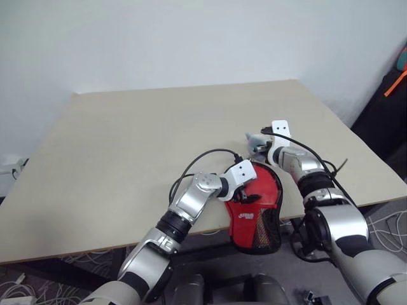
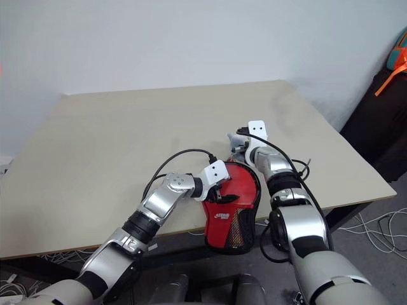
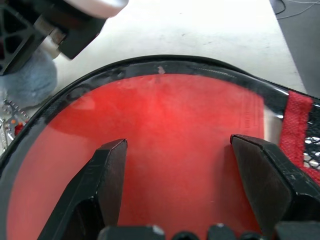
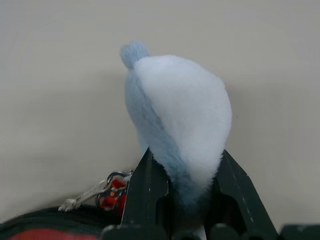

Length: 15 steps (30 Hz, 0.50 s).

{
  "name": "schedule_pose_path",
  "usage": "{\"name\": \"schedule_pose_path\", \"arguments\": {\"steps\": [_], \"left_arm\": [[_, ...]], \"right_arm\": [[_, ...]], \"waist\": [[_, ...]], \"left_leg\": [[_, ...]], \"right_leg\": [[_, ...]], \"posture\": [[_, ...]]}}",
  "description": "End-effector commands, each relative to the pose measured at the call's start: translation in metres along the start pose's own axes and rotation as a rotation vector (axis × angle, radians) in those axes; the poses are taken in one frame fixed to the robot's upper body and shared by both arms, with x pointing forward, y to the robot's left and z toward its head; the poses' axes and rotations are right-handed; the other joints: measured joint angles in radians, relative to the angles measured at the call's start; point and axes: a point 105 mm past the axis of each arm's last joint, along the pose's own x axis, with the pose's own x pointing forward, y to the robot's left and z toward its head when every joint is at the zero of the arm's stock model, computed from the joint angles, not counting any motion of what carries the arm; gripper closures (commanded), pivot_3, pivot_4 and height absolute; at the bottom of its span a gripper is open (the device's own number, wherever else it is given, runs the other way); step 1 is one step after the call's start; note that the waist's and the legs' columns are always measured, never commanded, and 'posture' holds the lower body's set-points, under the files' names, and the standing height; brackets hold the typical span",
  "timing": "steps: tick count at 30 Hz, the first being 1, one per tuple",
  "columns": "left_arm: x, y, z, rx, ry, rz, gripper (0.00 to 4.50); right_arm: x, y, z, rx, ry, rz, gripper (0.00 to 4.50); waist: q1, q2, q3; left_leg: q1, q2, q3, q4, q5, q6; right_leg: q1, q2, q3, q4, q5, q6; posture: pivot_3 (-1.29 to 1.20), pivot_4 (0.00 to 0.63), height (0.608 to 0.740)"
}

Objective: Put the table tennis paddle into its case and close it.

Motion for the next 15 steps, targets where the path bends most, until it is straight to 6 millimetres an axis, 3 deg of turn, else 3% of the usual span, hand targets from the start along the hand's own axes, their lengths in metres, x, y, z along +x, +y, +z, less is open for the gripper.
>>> {"name": "schedule_pose_path", "arguments": {"steps": [1, 8, 15], "left_arm": [[0.000, 0.006, -0.011, -0.026, 0.047, 0.022, 1.01], [0.006, 0.008, -0.011, -0.044, 0.053, 0.017, 1.01], [0.011, 0.004, -0.010, -0.052, 0.048, -0.004, 1.01]], "right_arm": [[-0.021, -0.006, 0.022, 0.037, -0.062, 0.024, 4.17], [-0.060, -0.027, 0.012, 0.034, -0.049, -0.050, 4.17], [-0.077, -0.053, -0.003, 0.084, -0.027, -0.179, 4.17]], "waist": [[0.000, 0.000, 0.000], [0.005, 0.001, 0.000], [0.005, 0.001, 0.000]], "left_leg": [[0.000, 0.000, 0.000, 0.000, 0.000, 0.000], [0.000, -0.001, -0.001, 0.001, -0.004, 0.006], [0.000, -0.001, -0.002, 0.001, -0.004, 0.007]], "right_leg": [[0.000, 0.000, 0.000, 0.000, 0.000, 0.000], [0.000, -0.002, -0.001, 0.000, 0.000, 0.000], [0.000, -0.002, -0.001, 0.000, -0.001, 0.000]], "posture": [[0.00, 0.000, 0.724], [0.00, 0.000, 0.724], [0.00, 0.000, 0.724]]}}
